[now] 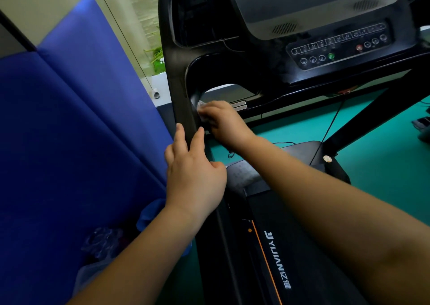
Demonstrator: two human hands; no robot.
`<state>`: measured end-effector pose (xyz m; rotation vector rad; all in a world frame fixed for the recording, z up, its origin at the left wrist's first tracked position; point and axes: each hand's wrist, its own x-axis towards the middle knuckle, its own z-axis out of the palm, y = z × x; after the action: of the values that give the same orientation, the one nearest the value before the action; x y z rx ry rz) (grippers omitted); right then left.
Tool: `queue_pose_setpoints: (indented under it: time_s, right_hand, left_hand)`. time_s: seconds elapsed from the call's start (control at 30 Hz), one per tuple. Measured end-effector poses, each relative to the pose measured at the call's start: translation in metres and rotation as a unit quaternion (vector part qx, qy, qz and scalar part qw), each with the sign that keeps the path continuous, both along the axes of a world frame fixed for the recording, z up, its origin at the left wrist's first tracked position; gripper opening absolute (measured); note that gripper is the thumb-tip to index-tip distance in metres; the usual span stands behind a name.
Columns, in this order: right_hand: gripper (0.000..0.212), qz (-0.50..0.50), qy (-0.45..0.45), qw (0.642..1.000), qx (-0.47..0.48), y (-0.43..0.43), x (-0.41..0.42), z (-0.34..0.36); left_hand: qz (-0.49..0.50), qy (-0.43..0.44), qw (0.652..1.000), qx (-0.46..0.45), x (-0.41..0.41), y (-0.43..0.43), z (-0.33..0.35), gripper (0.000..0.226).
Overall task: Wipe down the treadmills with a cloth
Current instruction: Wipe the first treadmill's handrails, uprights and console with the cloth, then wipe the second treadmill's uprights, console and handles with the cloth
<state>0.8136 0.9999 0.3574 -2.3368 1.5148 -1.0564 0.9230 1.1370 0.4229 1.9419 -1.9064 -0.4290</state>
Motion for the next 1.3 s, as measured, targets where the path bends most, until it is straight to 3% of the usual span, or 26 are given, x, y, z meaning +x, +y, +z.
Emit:
queue_pose_setpoints:
  time_s: [0.1,0.23,0.33,0.43,0.6,0.73,0.87,1.03,1.3]
  right_hand:
    - [0.039,-0.005,-0.018,1.000,-0.024,0.015,-0.001,-0.009]
    - [0.036,0.005,0.024,1.000,0.008,0.035,-0.009,-0.009]
    - [0.035,-0.053,-0.074,0.990,0.108,0.070,-0.021,-0.013]
    - [0.036,-0.132,-0.172,0.963,0.158,0.117,-0.037,-0.014]
    - [0.032,-0.220,-0.241,0.924,0.201,0.201,-0.041,-0.019]
    - [0.032,-0.324,-0.283,0.877,0.213,0.269,-0.025,-0.035]
    - [0.032,-0.428,-0.324,0.817,0.211,0.343,0.012,-0.053]
    - [0.032,-0.543,-0.366,0.720,0.229,0.446,0.068,-0.071]
    - [0.029,-0.642,-0.401,0.631,0.170,0.571,0.135,-0.053]
  left_hand:
    - [-0.001,0.001,1.000,-0.002,0.000,0.000,0.000,0.070]
    - [-0.007,0.008,1.000,-0.003,0.002,0.000,0.000,0.069]
    - [-0.022,0.043,0.999,-0.007,0.004,0.001,0.002,0.061]
    - [-0.039,0.115,0.992,-0.032,0.014,0.004,0.004,0.045]
    - [-0.062,0.239,0.963,-0.106,0.058,0.020,-0.009,0.028]
    - [-0.078,0.212,0.972,-0.066,0.097,0.040,-0.047,0.029]
    - [-0.179,0.161,0.969,0.064,0.135,0.062,-0.101,0.029]
    - [-0.306,0.089,0.924,0.211,0.161,0.098,-0.141,0.027]
    - [-0.535,0.028,0.811,0.234,0.137,0.167,-0.138,0.020]
